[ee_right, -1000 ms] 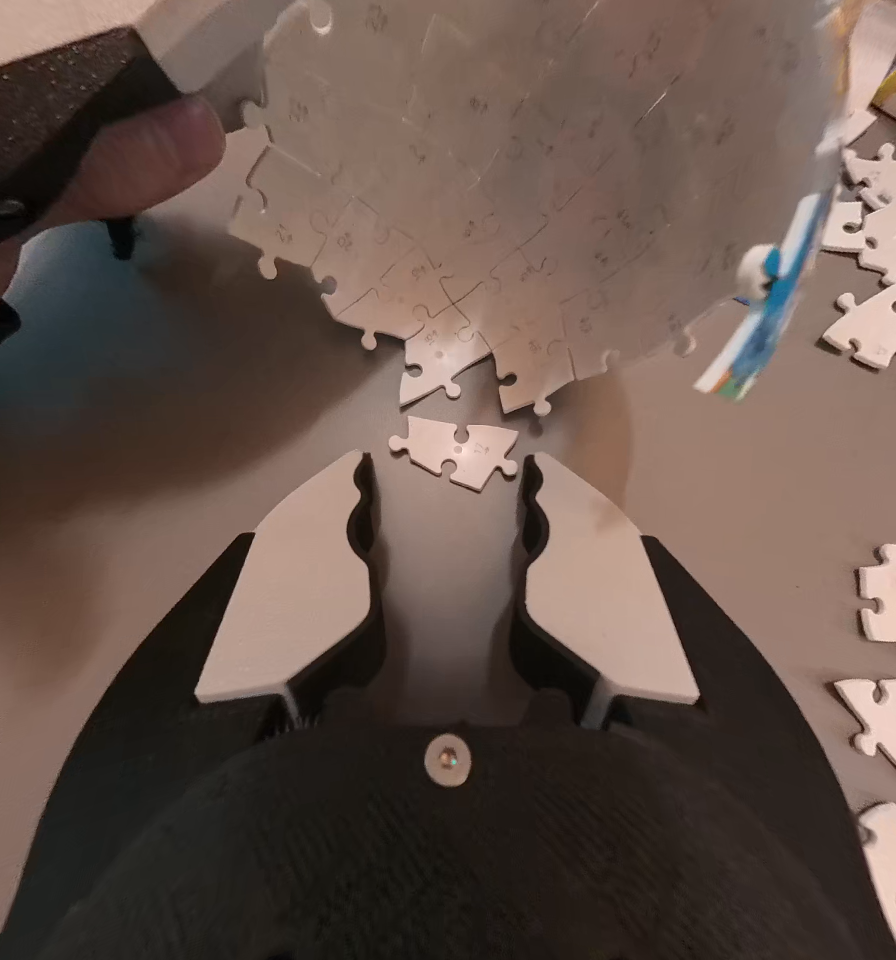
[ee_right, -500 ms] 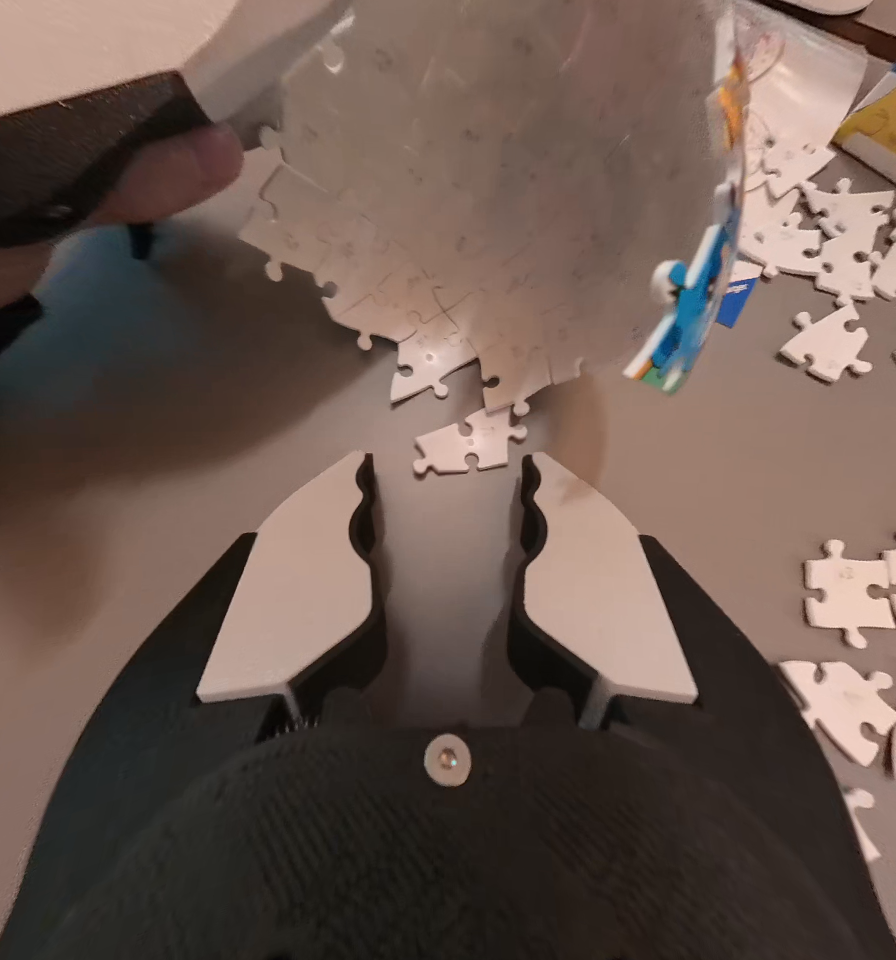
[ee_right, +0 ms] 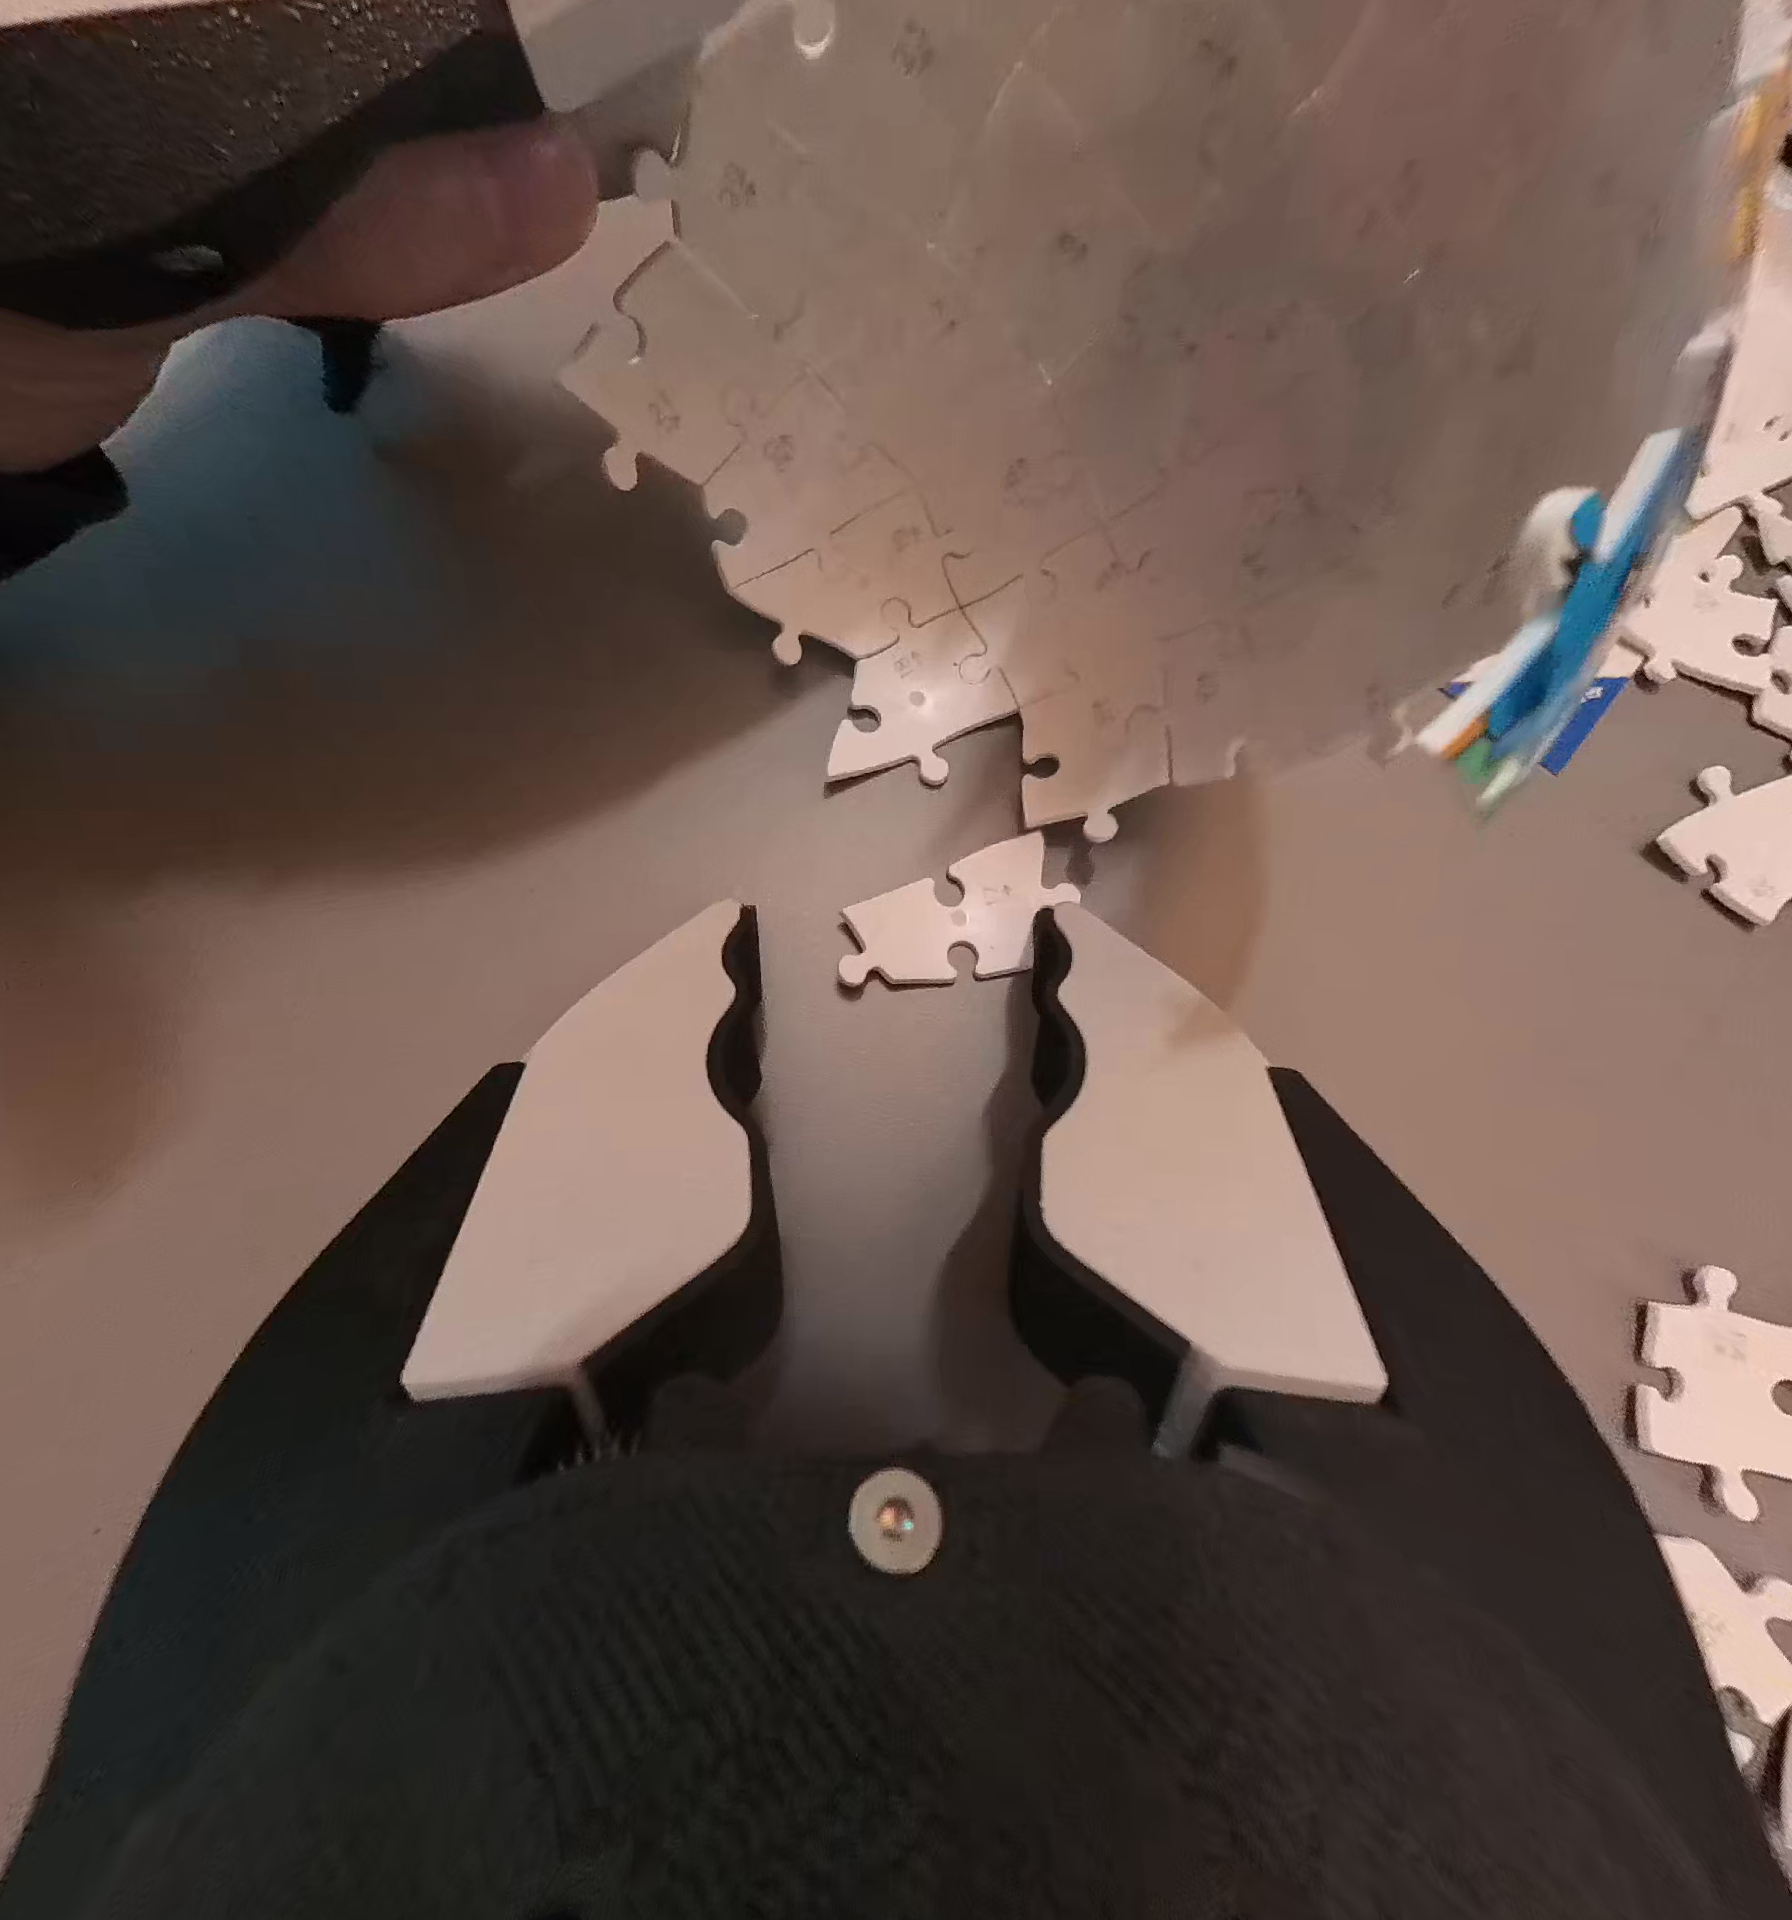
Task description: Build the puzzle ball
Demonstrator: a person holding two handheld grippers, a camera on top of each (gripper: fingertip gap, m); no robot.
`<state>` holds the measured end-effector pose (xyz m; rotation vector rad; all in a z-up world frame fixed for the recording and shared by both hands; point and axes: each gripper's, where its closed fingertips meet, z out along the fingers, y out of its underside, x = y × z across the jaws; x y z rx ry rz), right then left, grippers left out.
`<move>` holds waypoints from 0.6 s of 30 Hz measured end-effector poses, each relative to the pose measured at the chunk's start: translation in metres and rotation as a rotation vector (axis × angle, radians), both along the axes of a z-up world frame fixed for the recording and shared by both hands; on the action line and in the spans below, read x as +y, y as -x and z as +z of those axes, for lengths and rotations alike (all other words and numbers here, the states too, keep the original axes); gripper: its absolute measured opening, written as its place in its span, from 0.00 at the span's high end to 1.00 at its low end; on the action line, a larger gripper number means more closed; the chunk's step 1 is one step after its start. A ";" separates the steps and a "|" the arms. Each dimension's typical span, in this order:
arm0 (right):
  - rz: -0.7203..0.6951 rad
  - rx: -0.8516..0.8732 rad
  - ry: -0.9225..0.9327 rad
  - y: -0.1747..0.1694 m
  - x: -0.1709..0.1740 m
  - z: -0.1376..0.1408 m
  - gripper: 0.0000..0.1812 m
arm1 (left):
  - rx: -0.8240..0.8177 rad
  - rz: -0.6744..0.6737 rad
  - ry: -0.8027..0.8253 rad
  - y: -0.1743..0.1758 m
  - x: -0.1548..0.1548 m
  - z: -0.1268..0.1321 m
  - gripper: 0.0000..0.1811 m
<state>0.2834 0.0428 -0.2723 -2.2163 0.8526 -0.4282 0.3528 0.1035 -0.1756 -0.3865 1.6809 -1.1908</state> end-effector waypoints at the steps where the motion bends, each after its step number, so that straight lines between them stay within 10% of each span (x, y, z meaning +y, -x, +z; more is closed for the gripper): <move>1: 0.003 0.000 -0.001 0.000 0.000 0.000 0.72 | 0.001 0.002 0.002 0.000 0.000 0.000 0.99; 14: 0.020 -0.012 -0.012 0.003 0.000 0.001 0.80 | 0.004 -0.001 0.008 0.000 0.001 0.000 0.99; 18: 0.020 -0.107 0.016 0.001 -0.002 0.008 1.00 | 0.003 0.000 0.007 -0.001 0.001 -0.001 0.99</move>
